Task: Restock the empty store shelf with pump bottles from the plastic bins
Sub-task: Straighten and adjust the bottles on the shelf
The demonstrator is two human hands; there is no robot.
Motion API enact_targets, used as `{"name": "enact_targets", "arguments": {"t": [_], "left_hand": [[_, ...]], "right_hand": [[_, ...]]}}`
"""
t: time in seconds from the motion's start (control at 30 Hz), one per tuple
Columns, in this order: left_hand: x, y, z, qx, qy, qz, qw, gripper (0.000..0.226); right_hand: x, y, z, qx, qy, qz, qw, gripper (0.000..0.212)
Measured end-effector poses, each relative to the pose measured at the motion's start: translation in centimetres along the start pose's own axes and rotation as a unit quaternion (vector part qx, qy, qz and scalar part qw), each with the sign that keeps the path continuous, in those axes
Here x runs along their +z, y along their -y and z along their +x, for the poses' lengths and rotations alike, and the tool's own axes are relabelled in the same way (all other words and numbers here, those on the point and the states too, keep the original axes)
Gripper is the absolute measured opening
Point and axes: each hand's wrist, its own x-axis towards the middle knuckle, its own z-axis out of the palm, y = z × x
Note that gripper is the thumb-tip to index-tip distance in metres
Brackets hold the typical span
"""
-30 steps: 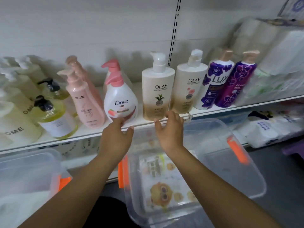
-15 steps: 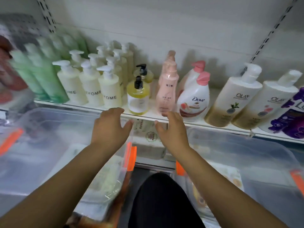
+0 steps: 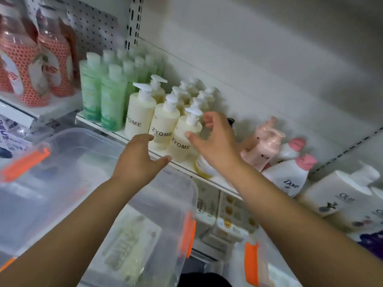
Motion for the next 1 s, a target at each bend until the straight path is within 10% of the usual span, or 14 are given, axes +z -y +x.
{"name": "enact_targets", "arguments": {"t": [0.23, 0.77, 1.0], "left_hand": [[-0.4, 2.2, 2.8, 0.004, -0.009, -0.043, 0.999, 0.064], [0.8, 4.7, 4.9, -0.035, -0.045, -0.085, 0.995, 0.05], [0.6, 4.8, 4.9, -0.049, -0.06, -0.122, 0.989, 0.047]], "right_hand": [[1.6, 1.2, 5.2, 0.088, 0.119, -0.061, 0.987, 0.091], [1.1, 4.5, 5.1, 0.021, 0.028, -0.069, 0.997, 0.091], [3.6, 7.1, 9.3, -0.011, 0.19, -0.21, 0.959, 0.103]]}}
